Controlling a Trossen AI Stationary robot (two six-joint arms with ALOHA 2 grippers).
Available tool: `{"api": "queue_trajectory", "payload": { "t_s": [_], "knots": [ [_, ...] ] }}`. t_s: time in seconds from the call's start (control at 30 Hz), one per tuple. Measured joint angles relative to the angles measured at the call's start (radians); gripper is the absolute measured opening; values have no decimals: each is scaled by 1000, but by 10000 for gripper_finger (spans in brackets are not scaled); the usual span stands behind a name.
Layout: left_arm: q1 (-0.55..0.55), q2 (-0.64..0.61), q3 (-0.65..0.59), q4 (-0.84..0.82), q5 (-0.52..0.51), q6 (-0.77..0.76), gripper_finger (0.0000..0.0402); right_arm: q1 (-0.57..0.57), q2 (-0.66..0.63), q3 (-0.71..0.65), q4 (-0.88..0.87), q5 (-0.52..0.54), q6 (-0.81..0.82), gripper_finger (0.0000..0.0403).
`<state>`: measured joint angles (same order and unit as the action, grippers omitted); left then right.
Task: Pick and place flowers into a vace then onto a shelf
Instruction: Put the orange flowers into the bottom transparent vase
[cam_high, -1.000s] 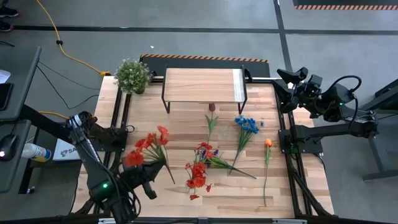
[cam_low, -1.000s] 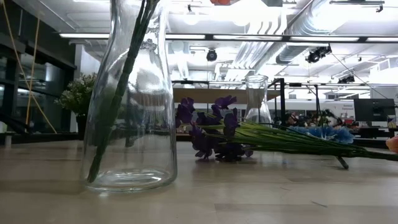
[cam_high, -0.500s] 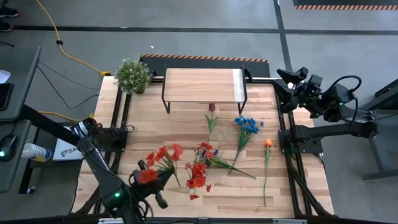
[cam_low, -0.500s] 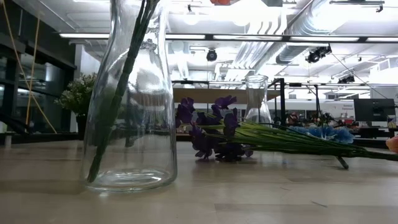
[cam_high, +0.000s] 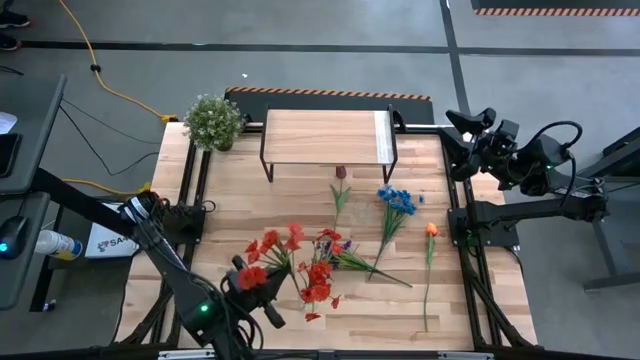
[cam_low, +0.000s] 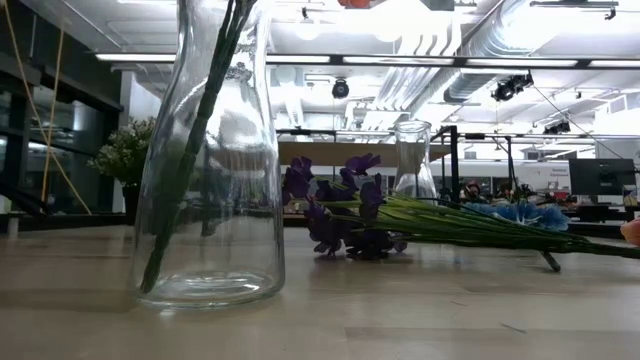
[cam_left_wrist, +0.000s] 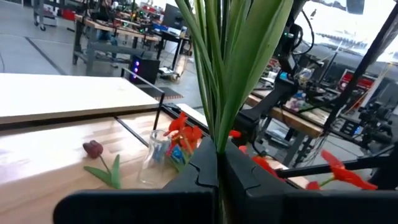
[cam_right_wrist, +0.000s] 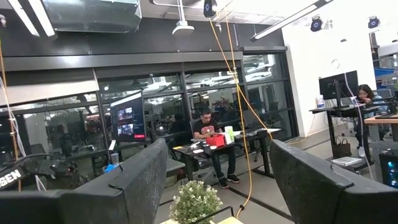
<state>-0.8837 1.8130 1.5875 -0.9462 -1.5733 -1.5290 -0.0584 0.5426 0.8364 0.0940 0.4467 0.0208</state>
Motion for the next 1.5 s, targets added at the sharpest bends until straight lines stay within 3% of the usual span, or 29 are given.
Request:
{"api": "queue_trajectory", "payload": {
  "t_s": [0.3,0.6,1.5],
  "knots": [
    [0,0,0,129,2,138,32,0,0,0,0,18,-3,271],
    [19,40,2,179,3,145,32,0,0,0,0,18,-3,271],
    [20,83,0,124,6,182,32,0,0,0,0,7,5,271]
  ]
}}
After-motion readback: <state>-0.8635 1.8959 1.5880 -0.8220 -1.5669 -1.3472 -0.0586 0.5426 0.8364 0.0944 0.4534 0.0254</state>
